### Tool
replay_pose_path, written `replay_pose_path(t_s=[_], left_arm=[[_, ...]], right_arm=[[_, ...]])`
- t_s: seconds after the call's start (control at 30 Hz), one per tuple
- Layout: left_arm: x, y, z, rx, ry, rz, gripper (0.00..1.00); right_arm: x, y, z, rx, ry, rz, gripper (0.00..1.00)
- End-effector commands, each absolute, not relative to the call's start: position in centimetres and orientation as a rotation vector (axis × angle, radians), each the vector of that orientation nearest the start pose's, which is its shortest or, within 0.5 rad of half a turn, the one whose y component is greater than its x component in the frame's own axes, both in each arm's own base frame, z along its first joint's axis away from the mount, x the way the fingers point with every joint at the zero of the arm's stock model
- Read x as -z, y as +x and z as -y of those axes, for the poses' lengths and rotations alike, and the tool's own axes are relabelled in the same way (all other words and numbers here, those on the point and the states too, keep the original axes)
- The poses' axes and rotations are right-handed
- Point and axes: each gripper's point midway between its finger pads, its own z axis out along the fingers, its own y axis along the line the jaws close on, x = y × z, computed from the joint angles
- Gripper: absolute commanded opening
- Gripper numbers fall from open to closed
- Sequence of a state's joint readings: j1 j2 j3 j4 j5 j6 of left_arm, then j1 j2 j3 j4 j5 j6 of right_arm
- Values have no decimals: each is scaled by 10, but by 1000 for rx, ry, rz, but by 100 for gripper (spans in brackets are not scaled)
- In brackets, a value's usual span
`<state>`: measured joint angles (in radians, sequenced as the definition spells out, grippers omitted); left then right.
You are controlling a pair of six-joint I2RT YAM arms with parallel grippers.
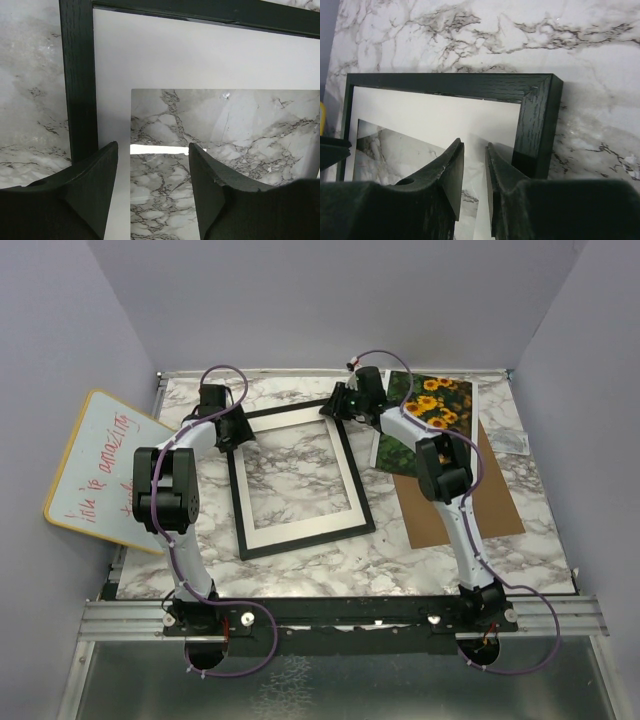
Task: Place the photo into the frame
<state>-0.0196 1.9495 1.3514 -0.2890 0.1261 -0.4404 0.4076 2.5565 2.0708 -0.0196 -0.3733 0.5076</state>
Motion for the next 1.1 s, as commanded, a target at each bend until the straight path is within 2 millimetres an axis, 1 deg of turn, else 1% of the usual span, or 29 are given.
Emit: replay_pose_path(t_s=[0.0, 0.03, 0.1, 0.13, 0.2, 0.3, 0.37, 0.43, 0.53, 0.57, 0.63, 0.7, 0.73, 0.77, 0.87, 0.93, 0.97, 1.03, 1.07], left_arm=[[-57, 470, 43, 326, -478, -2459, 60], [-61, 472, 44, 339, -471, -2450, 60], [-72, 477, 48, 376, -457, -2429, 60], [-81, 481, 51, 394, -448, -2414, 60], [-100, 488, 56, 437, -424, -2377, 61], [-125, 496, 58, 455, -399, -2325, 64], [-138, 498, 56, 441, -392, -2300, 67], [-147, 499, 53, 426, -388, -2285, 69], [-156, 498, 56, 443, -366, -2272, 72], [-160, 498, 58, 456, -357, -2267, 74], [-166, 495, 62, 482, -343, -2258, 77], [-174, 493, 63, 492, -334, -2238, 87], [-177, 491, 62, 486, -329, -2228, 94], [-182, 490, 60, 470, -324, -2211, 98], [-193, 486, 51, 404, -302, -2179, 99], [-199, 484, 48, 382, -280, -2168, 99], [-202, 484, 50, 393, -259, -2162, 99], [-209, 484, 63, 478, -214, -2146, 99], [-212, 485, 73, 539, -202, -2134, 99]], right_arm=[[-68, 572, -366, -1024, -212, -2140, 29], [-69, 573, -367, -1029, -205, -2136, 29], [-81, 575, -365, -1025, -189, -2123, 29], [-88, 575, -364, -1014, -181, -2117, 29], [-108, 576, -360, -993, -167, -2101, 30], [-144, 572, -354, -973, -178, -2057, 34], [-165, 568, -348, -945, -180, -2032, 36], [-183, 563, -337, -892, -171, -2016, 39], [-199, 553, -318, -803, -172, -2013, 42], [-201, 549, -310, -770, -172, -2018, 43], [-200, 540, -293, -708, -159, -2052, 45], [-195, 530, -271, -663, -136, -2105, 46], [-191, 526, -258, -638, -117, -2134, 46], [-186, 521, -243, -609, -91, -2165, 46], [-172, 509, -195, -507, 10, -2243, 46], [-164, 501, -159, -441, 104, -2279, 47], [-159, 497, -141, -416, 155, -2292, 48], [-148, 486, -102, -365, 286, -2315, 53], [-145, 482, -76, -341, 367, -2313, 55]])
